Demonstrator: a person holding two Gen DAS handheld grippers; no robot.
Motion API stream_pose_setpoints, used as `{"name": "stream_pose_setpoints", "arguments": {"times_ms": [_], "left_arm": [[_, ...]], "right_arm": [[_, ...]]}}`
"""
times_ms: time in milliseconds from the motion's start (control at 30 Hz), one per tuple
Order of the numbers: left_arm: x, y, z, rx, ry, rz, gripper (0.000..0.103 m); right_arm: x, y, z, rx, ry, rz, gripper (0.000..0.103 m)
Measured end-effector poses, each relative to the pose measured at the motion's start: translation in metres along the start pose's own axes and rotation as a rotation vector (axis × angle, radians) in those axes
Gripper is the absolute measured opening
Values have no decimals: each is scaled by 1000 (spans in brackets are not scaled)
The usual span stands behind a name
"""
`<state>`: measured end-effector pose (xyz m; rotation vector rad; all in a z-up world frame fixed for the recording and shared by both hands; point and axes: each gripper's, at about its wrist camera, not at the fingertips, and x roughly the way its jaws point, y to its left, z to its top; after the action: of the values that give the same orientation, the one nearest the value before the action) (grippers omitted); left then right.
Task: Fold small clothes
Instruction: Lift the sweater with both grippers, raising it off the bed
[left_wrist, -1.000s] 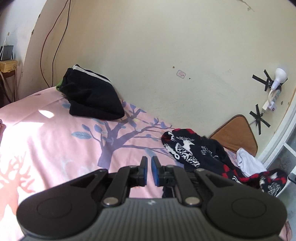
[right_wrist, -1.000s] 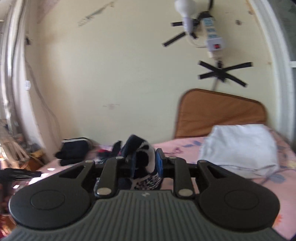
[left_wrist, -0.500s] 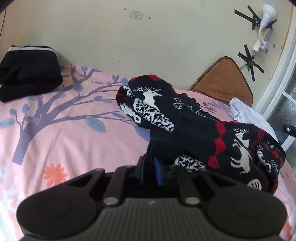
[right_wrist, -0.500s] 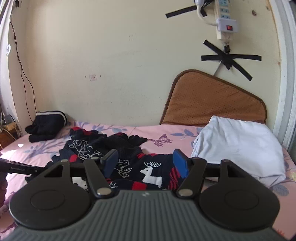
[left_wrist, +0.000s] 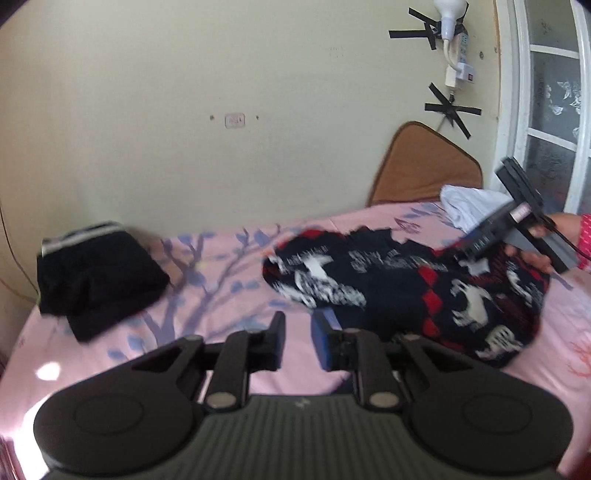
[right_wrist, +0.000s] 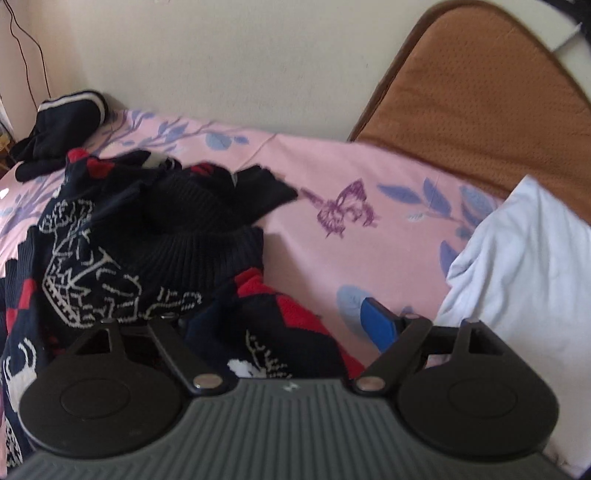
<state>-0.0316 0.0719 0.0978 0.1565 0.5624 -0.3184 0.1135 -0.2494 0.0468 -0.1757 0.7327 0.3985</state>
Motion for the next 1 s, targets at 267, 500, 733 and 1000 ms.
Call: {"name": "stream_pose_setpoints", "arguments": {"times_ms": [267, 500, 733, 1000], "left_arm": [[121, -12, 68, 277, -20, -144, 99], [182, -16, 56, 352, 137, -291, 50], [133, -28, 57, 361, 16, -260, 15], [-3, -14, 76, 230, -275, -183, 13]], "right_arm": [[-50, 42, -34, -196, -156, -20, 13], [-75, 39, -49, -173, -274, -79, 11], [-114, 63, -53, -234, -460, -329, 9], [-230, 117, -50, -283, -828, -459, 8]]}}
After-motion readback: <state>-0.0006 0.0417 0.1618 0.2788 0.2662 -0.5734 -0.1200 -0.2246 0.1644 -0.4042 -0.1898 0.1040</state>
